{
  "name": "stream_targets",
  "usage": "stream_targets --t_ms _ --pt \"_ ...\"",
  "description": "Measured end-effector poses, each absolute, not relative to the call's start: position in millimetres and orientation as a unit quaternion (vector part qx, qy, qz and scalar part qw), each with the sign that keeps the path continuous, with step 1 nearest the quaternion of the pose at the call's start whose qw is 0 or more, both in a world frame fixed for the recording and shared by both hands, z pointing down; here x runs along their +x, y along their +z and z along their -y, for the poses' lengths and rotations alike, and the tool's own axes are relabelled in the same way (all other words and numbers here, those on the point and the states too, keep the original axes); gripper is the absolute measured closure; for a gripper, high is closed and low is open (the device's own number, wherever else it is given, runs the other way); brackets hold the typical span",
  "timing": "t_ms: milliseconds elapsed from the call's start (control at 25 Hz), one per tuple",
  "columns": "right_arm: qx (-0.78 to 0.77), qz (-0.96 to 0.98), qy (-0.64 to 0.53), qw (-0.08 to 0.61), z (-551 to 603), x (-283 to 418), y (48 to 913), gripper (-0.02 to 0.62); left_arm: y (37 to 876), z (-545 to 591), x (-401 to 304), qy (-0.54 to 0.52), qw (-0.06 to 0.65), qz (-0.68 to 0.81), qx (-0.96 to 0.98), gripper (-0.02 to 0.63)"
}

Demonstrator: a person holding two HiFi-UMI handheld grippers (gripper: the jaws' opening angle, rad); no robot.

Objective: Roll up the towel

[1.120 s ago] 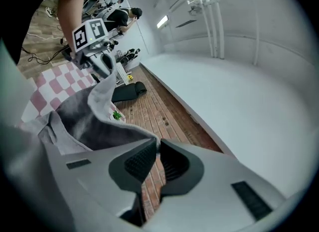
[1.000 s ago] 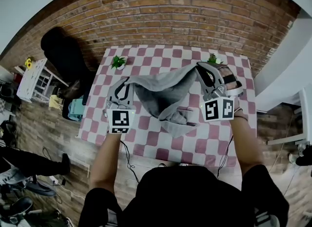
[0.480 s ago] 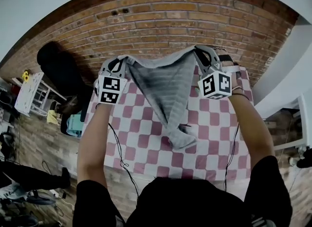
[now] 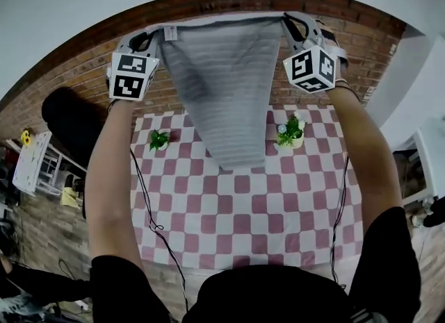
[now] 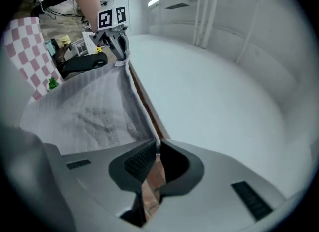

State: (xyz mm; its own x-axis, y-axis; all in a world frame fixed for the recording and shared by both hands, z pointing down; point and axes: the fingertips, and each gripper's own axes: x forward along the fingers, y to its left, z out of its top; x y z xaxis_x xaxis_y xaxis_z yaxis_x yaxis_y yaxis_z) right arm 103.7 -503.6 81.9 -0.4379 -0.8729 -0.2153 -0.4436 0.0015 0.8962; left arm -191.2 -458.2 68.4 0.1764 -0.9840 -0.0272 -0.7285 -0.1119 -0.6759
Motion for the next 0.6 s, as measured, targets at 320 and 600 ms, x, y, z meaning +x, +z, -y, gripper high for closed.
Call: stream_targets --t_ms 320,600 --pt "0.488 0.685 -0.526 0.126 394 100 25 0.566 5 353 -181 -0.141 0.4 -0.556 -0.715 0.601" --pt "0.439 0.747 -0.443 0.23 302 88 175 0.566 172 274 -193 -0.173 0.327 -0.493 -0.787 0.601"
